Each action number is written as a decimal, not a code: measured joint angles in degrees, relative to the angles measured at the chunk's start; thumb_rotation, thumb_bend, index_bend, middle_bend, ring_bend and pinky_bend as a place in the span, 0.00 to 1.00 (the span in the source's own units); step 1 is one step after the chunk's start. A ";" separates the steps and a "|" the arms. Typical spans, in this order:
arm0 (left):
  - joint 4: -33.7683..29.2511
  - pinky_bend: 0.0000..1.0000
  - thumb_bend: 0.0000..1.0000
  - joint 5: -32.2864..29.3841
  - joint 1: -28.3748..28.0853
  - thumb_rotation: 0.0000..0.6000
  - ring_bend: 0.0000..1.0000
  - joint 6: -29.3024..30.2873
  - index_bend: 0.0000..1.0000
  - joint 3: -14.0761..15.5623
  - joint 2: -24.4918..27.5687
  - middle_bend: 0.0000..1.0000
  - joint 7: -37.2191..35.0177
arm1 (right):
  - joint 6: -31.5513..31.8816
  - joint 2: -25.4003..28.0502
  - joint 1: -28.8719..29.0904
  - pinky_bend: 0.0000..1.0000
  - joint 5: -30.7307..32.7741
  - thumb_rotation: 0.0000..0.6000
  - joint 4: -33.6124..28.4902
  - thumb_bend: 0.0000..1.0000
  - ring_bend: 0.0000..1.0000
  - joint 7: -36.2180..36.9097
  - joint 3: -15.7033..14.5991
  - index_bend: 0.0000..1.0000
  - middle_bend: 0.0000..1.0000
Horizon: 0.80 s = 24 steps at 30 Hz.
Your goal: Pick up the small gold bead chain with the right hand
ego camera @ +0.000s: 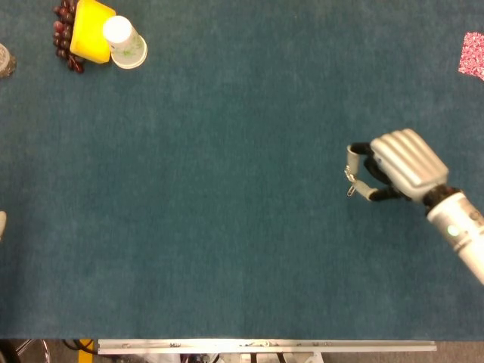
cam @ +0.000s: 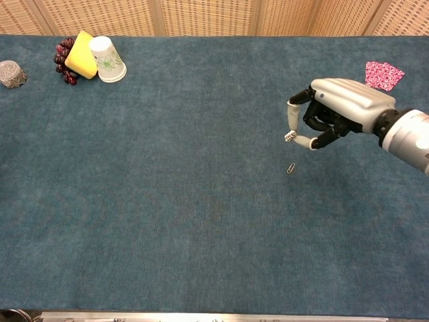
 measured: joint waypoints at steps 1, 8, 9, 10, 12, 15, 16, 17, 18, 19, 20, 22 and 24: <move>-0.10 0.00 0.30 0.08 -0.03 1.00 0.00 0.00 0.00 0.03 0.01 0.03 0.11 | 0.15 0.49 -0.50 1.00 -0.43 1.00 -0.27 0.36 0.97 0.38 -0.49 0.70 0.95; -0.72 0.00 0.30 0.63 -0.13 1.00 0.00 0.15 0.00 0.24 0.02 0.03 0.78 | 0.38 1.42 -2.99 1.00 -2.61 1.00 0.09 0.36 0.97 2.59 -2.79 0.71 0.95; -0.71 0.00 0.30 0.63 -0.13 1.00 0.00 0.16 0.00 0.25 -0.01 0.03 0.77 | 0.33 1.30 -3.14 1.00 -2.67 1.00 0.36 0.36 0.97 2.69 -2.89 0.71 0.95; -0.70 0.00 0.30 0.61 -0.13 1.00 0.00 0.14 0.00 0.26 -0.01 0.03 0.76 | 0.25 1.14 -3.25 1.00 -2.70 1.00 0.66 0.36 0.97 2.75 -2.96 0.71 0.95; -0.64 0.00 0.30 0.52 -0.15 1.00 0.00 -0.01 0.00 0.30 -0.07 0.03 0.74 | -0.03 0.50 -3.45 1.00 -2.67 1.00 1.47 0.36 0.97 2.85 -3.05 0.71 0.95; -0.46 0.00 0.30 0.44 -0.16 1.00 0.00 -0.07 0.00 0.34 -0.13 0.03 0.55 | -0.69 -0.77 -3.57 1.00 -2.24 1.00 2.80 0.36 0.97 3.03 -2.95 0.71 0.95; -0.38 0.00 0.30 0.37 -0.14 1.00 0.00 -0.06 0.00 0.33 -0.14 0.03 0.45 | -0.87 -1.18 -3.59 1.00 -2.11 1.00 3.22 0.36 0.97 3.05 -2.88 0.71 0.95; -0.27 0.00 0.30 0.26 -0.09 1.00 0.00 -0.04 0.00 0.32 -0.16 0.03 0.30 | -1.07 -1.58 -3.59 1.00 -1.95 1.00 3.63 0.36 0.97 3.05 -2.79 0.71 0.95; -0.19 0.00 0.30 0.18 -0.06 1.00 0.00 -0.02 0.00 0.32 -0.16 0.03 0.21 | -1.30 -2.08 -3.58 1.00 -1.74 1.00 4.11 0.36 0.97 3.03 -2.64 0.71 0.95; -0.11 0.00 0.30 0.09 -0.03 1.00 0.00 -0.02 0.00 0.31 -0.17 0.03 0.12 | -1.46 -2.39 -3.57 1.00 -1.59 1.00 4.38 0.36 0.97 2.99 -2.50 0.71 0.95; 0.00 0.00 0.30 0.02 0.02 1.00 0.00 0.00 0.00 0.31 -0.16 0.03 -0.02 | -1.65 -2.75 -3.54 1.00 -1.40 1.00 4.67 0.36 0.97 2.91 -2.32 0.71 0.95; 0.20 0.00 0.30 -0.01 0.08 1.00 0.00 0.02 0.00 0.35 -0.16 0.03 -0.24 | -1.90 -3.12 -3.49 1.00 -1.22 1.00 4.93 0.36 0.97 2.66 -2.09 0.71 0.95; 0.40 0.00 0.30 -0.12 0.11 1.00 0.00 0.02 0.00 0.34 -0.21 0.03 -0.42 | -1.99 -3.30 -3.46 1.00 -1.15 1.00 5.03 0.36 0.97 2.30 -1.93 0.71 0.95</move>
